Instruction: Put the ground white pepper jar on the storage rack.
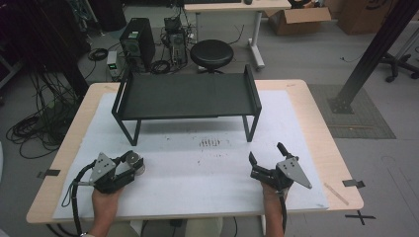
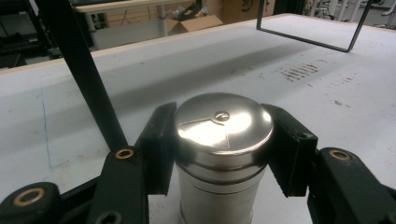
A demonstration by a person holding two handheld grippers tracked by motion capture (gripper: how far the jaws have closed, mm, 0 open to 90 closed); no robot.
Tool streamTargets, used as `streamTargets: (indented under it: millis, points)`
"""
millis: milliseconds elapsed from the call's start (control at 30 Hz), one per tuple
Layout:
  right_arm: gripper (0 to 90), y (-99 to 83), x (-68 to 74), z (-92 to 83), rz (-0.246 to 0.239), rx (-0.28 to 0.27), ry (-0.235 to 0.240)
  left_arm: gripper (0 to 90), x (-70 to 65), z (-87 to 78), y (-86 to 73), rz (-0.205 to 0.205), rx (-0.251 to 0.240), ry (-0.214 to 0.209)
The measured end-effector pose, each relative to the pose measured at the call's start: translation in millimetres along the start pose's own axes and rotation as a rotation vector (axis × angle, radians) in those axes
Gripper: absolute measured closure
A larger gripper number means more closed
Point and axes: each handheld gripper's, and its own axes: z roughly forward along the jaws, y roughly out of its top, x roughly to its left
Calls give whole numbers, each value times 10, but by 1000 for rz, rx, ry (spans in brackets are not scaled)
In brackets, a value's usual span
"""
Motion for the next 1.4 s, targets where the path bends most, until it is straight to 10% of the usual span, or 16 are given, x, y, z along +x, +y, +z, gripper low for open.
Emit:
streamTargets:
  millis: [1400]
  points:
    - [0, -1, -6, -4, 9, -4, 0, 491, -9, -251, 851, -41, -128, -80]
